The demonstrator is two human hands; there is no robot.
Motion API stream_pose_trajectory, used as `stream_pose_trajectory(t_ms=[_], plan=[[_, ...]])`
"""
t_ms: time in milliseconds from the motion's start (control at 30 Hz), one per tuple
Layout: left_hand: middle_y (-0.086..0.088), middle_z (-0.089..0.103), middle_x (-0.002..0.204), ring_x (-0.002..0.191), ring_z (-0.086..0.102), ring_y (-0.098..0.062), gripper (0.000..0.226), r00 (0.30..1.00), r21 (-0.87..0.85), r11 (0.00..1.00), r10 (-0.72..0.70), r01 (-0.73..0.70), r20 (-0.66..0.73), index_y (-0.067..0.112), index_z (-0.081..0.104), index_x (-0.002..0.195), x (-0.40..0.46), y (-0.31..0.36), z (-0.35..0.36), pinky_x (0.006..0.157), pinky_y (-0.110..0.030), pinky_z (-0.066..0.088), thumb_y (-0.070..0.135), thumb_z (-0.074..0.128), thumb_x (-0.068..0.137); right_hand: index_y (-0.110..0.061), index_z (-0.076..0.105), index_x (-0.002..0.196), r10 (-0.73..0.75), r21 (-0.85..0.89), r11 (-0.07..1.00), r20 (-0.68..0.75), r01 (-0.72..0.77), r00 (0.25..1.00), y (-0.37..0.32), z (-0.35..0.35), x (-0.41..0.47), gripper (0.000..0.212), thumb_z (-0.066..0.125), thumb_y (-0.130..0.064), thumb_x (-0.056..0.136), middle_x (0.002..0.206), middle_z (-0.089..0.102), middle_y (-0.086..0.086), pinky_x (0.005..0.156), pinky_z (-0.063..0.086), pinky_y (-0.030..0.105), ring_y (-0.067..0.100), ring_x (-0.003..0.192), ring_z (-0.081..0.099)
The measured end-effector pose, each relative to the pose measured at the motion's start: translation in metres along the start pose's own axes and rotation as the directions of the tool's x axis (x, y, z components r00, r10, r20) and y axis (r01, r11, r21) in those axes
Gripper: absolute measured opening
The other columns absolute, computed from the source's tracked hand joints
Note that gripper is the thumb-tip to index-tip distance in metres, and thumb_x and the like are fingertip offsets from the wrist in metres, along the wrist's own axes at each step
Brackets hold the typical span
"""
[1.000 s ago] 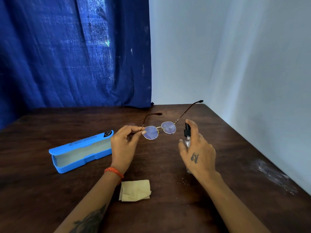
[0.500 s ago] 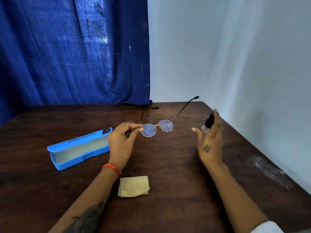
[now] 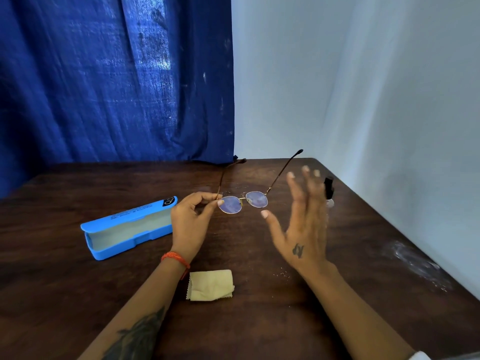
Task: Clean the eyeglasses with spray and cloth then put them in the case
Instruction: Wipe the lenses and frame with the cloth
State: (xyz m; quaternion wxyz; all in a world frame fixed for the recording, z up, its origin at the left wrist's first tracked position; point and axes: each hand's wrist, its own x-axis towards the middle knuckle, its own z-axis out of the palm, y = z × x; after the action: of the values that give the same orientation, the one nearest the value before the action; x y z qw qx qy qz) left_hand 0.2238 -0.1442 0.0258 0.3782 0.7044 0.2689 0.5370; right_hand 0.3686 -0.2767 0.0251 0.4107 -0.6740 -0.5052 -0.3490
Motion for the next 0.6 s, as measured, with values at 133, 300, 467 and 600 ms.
stream_pose_trajectory(t_ms=[133,300,467,600], plan=[[0.007,0.068,0.08,0.073,0.061,0.007,0.012,0.997,-0.033,0.997,-0.076,0.076,0.012,0.018,0.07,0.083,0.002,-0.003,-0.001,0.069,-0.005,0.046,0.008,0.07,0.076,-0.007,0.035,0.137,-0.226,0.222,0.956,0.142,0.192,0.964,-0.029,0.006,-0.009,0.069,0.064,-0.036,0.082,0.148,0.029,0.01,0.113,0.023,0.046,0.028,0.142,0.016],[0.004,0.069,0.077,0.066,0.062,0.002,0.015,0.986,-0.078,0.983,-0.163,0.165,0.029,0.019,0.069,0.082,0.004,-0.008,-0.001,0.065,-0.01,0.05,0.005,0.07,0.076,-0.009,0.059,0.121,-0.472,0.526,0.816,0.364,0.241,0.803,-0.041,0.001,-0.018,0.048,0.067,-0.036,0.081,0.129,0.056,0.01,0.106,0.036,0.04,0.022,0.13,0.041],[0.001,0.07,0.07,0.06,0.064,-0.004,0.017,0.978,-0.101,0.972,-0.209,0.211,0.028,0.021,0.069,0.078,0.003,-0.011,0.001,0.063,-0.013,0.053,0.004,0.07,0.076,-0.019,0.069,0.109,-0.587,0.62,0.759,0.52,0.199,0.62,-0.053,0.002,-0.025,0.035,0.072,-0.032,0.078,0.112,0.067,0.004,0.089,0.043,0.028,0.021,0.098,0.055],[0.001,0.07,0.072,0.06,0.065,-0.005,0.015,0.972,-0.096,0.967,-0.233,0.235,0.027,0.018,0.07,0.081,0.003,-0.012,0.001,0.062,-0.012,0.053,0.004,0.071,0.075,-0.015,0.075,0.092,-0.53,0.641,0.764,0.564,0.069,0.633,-0.054,0.006,-0.028,0.014,0.071,-0.018,0.079,0.096,0.072,0.003,0.078,0.048,0.029,0.017,0.086,0.059]])
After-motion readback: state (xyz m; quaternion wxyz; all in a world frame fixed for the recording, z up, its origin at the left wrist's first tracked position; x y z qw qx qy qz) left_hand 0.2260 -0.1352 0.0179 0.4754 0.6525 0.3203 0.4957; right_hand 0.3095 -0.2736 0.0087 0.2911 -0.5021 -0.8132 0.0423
